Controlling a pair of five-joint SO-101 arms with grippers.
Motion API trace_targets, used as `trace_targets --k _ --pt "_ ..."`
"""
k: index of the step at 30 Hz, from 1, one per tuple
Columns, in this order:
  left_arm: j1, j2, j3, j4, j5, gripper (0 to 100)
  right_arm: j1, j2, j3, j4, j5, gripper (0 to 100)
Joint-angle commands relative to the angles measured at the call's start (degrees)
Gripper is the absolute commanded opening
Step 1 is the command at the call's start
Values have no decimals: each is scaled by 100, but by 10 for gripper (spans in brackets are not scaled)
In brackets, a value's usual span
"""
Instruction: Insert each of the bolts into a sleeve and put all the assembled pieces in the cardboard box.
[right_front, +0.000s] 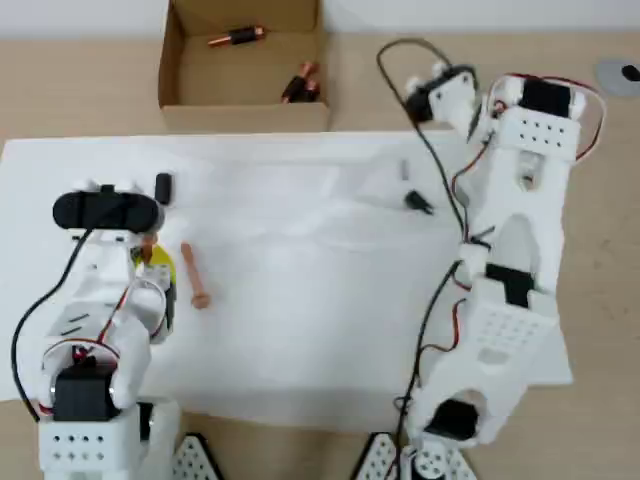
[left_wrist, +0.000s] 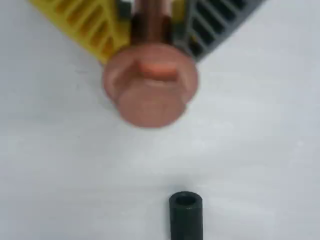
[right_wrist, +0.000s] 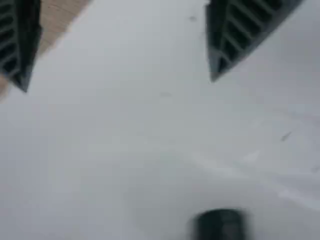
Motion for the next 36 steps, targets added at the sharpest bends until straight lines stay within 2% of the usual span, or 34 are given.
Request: trace_targets --k 1,5,15,26,28,33,36 --pt "70 -84 -316 -9 141 6 -119 -338 286 -246 211 274" --pt "44 -84 -316 0 141 6 -295 -154 391 -563 220 274" --pt "26 -84 -316 -26 132 6 -725 857 -576 -387 193 274" --pt "18 -84 -316 -35 105 6 -558 2448 -1631 -334 193 272" --pt "18 -84 -316 -35 105 6 -505 2677 -1868 -229 193 243" --pt "18 -84 -316 -35 105 7 -497 3011 -2466 -26 211 94" --pt "18 -84 -316 -35 105 7 -514 3055 -2668 -18 211 81"
